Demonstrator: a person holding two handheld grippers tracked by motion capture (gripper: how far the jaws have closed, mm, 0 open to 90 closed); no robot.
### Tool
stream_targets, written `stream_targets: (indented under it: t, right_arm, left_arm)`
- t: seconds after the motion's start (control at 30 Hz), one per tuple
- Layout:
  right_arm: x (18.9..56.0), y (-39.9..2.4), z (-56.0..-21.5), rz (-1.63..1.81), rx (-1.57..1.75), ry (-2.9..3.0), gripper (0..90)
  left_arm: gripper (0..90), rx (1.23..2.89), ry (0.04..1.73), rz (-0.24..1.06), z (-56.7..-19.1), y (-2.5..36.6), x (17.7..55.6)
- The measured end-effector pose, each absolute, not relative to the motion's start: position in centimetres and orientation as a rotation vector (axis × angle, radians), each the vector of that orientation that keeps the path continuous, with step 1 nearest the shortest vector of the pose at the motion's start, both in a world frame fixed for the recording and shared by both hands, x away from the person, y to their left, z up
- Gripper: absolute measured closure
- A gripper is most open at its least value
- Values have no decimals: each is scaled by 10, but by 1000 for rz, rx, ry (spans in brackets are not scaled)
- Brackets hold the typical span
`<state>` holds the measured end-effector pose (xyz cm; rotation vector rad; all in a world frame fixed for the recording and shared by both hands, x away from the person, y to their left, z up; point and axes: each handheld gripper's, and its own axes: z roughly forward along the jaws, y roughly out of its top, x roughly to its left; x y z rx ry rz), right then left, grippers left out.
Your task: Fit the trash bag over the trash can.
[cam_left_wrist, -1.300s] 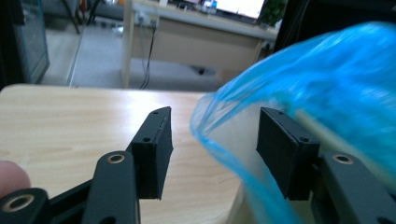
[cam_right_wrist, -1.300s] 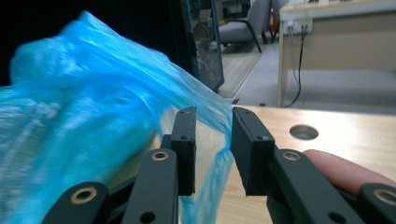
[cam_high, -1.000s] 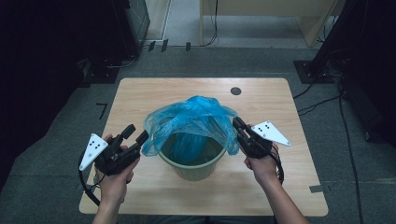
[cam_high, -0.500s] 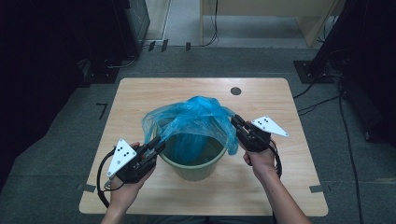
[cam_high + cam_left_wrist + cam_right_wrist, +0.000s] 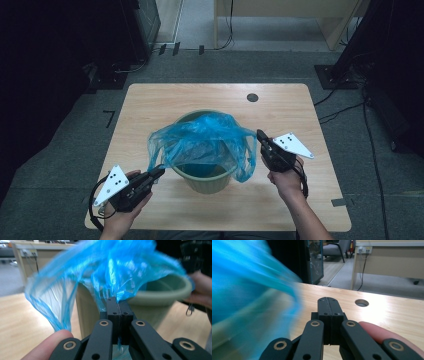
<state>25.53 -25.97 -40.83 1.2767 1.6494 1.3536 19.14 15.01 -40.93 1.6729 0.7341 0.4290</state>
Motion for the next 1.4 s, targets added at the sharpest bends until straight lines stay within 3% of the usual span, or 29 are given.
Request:
stream_targets:
  t: [0.3, 0.43, 0.57, 0.7, 0.87, 0.9, 0.93, 1.03, 1.07, 1.4]
  right_arm:
    - [239, -269, -397, 1492, 1253, 1589, 895]
    - [230, -269, -384, 1564, 1198, 1577, 821]
    - [216, -266, -366, 1660, 1083, 1579, 738]
    - [199, -251, -351, 1747, 938, 1621, 562]
    - [199, -234, -355, 1738, 858, 1725, 407]
    - [200, -231, -357, 1720, 858, 1748, 424]
    - [201, -229, -359, 1708, 852, 1756, 498]
    - [201, -224, -364, 1653, 820, 1791, 818]
    - [202, -222, -365, 1626, 829, 1797, 885]
    - [218, -231, -364, 1565, 956, 1663, 900]
  left_arm:
    - [899, 1679, 735, 440, -416, 148, 189]
    - [898, 1664, 736, 461, -411, 145, 190]
    - [898, 1648, 733, 477, -407, 142, 191]
    - [898, 1639, 739, 486, -403, 141, 193]
    - [897, 1643, 744, 491, -404, 140, 193]
    - [897, 1643, 745, 492, -404, 141, 193]
    - [897, 1643, 745, 492, -405, 141, 193]
    - [898, 1646, 747, 488, -407, 143, 193]
    - [898, 1646, 749, 484, -408, 143, 193]
    - [898, 1697, 739, 475, -424, 146, 191]
